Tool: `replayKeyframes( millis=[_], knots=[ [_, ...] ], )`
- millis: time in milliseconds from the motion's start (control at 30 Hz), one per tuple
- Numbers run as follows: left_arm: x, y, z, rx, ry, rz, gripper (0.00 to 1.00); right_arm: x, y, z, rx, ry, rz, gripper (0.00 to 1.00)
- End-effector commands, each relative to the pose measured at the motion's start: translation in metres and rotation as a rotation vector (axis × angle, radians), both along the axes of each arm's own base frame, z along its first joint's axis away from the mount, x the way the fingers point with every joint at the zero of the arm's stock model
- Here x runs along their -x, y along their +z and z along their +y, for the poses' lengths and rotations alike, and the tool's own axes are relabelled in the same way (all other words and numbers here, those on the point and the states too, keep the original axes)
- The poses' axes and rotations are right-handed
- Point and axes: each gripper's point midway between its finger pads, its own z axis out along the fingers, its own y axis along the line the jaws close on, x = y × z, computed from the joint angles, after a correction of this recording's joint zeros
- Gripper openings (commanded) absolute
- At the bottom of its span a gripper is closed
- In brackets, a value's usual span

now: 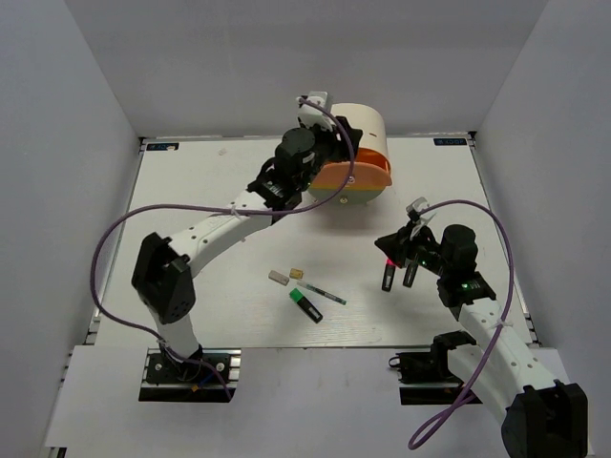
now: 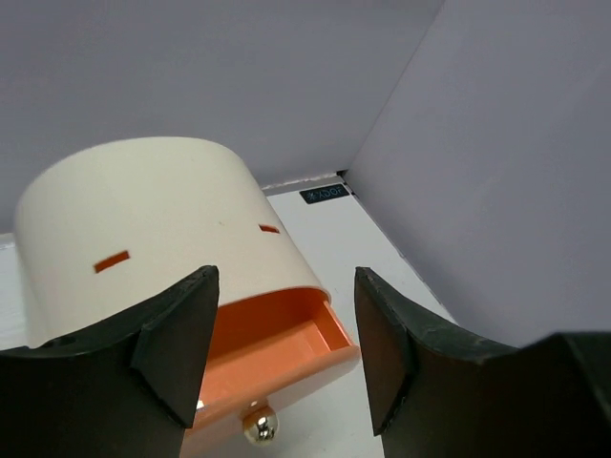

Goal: Sort the stationery into containers
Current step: Place the pen in the storage box, then pick up the pen from the center of the board.

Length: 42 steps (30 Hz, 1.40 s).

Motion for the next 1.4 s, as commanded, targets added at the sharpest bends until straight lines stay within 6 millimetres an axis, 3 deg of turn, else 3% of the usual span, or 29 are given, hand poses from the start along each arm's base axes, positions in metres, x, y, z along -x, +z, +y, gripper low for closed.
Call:
replayKeyframes(
  millis=[0,33,67,100,167,200,233,267,300,333,367,400,433,467,500,533,600,633,733,867,933,967,1000,1200,1367],
  knots=[
    [0.03,0.063,0.04,0.046,0.05,-0.059,0.69,0.003,0.007,0.005,0.03,0.072,-0.075,0.19],
    [0.032,0.061,0.05,0.048,0.07,-0.033,0.65,0.008,0.008,0.01,0.029,0.123,-0.078,0.31],
    [0.035,0.059,0.057,0.069,0.076,0.005,0.61,0.012,0.008,0.014,0.034,0.159,-0.086,0.36],
    [0.041,0.05,0.062,0.062,0.076,0.049,0.57,0.024,0.018,0.024,0.048,0.292,-0.15,0.4],
    [0.058,0.047,0.088,0.066,0.132,0.114,0.4,0.036,0.003,0.03,0.079,0.402,-0.115,0.43],
    [0.065,0.028,0.095,0.045,0.135,0.159,0.35,0.04,0.017,0.038,0.091,0.485,-0.175,0.43],
    [0.07,0.013,0.109,0.03,0.17,0.21,0.3,0.053,-0.006,0.04,0.105,0.525,-0.045,0.43],
    [0.085,0.02,0.123,0.095,0.183,0.236,0.3,0.052,-0.016,0.041,0.141,0.554,-0.032,0.43],
    [0.096,-0.015,0.131,0.053,0.196,0.315,0.3,0.042,-0.012,0.045,0.194,0.567,-0.066,0.43],
    [0.104,-0.027,0.14,0.067,0.218,0.357,0.34,0.056,-0.026,0.045,0.218,0.605,0.026,0.43],
    [0.116,-0.059,0.147,0.093,0.241,0.45,0.51,0.049,-0.034,0.046,0.262,0.625,0.025,0.43],
    [0.13,-0.058,0.158,0.135,0.245,0.468,0.57,0.054,-0.034,0.053,0.293,0.671,0.003,0.43],
    [0.14,-0.075,0.166,0.136,0.263,0.522,0.6,0.057,-0.041,0.053,0.325,0.68,0.027,0.43],
    [0.151,-0.106,0.175,0.124,0.286,0.583,0.66,0.056,-0.046,0.056,0.343,0.693,0.036,0.45],
    [0.162,-0.105,0.181,0.203,0.286,0.612,0.68,0.061,-0.045,0.066,0.363,0.73,0.026,0.45],
    [0.173,-0.133,0.19,0.186,0.314,0.672,0.72,0.059,-0.051,0.07,0.376,0.74,0.059,0.46],
    [0.186,-0.147,0.196,0.249,0.33,0.734,0.74,0.069,-0.053,0.083,0.387,0.786,0.088,0.51],
    [0.196,-0.159,0.204,0.255,0.343,0.757,0.74,0.064,-0.053,0.09,0.402,0.787,0.11,0.53],
    [0.207,-0.169,0.211,0.3,0.36,0.804,0.75,0.07,-0.068,0.108,0.461,0.817,0.169,0.56],
    [0.224,-0.184,0.226,0.302,0.397,0.858,0.78,0.054,-0.079,0.125,0.527,0.749,0.173,0.58],
    [0.229,-0.187,0.23,0.319,0.409,0.873,0.78,0.059,-0.089,0.133,0.543,0.753,0.211,0.58],
    [0.231,-0.187,0.23,0.327,0.404,0.882,0.78,0.049,-0.088,0.135,0.565,0.719,0.2,0.58],
    [0.234,-0.192,0.232,0.318,0.409,0.889,0.78,0.053,-0.098,0.138,0.58,0.723,0.236,0.58],
    [0.242,-0.199,0.237,0.356,0.416,0.914,0.78,0.053,-0.114,0.152,0.626,0.677,0.229,0.59],
    [0.247,-0.202,0.241,0.348,0.428,0.929,0.78,0.044,-0.132,0.158,0.7,0.605,0.242,0.59]
  ],
)
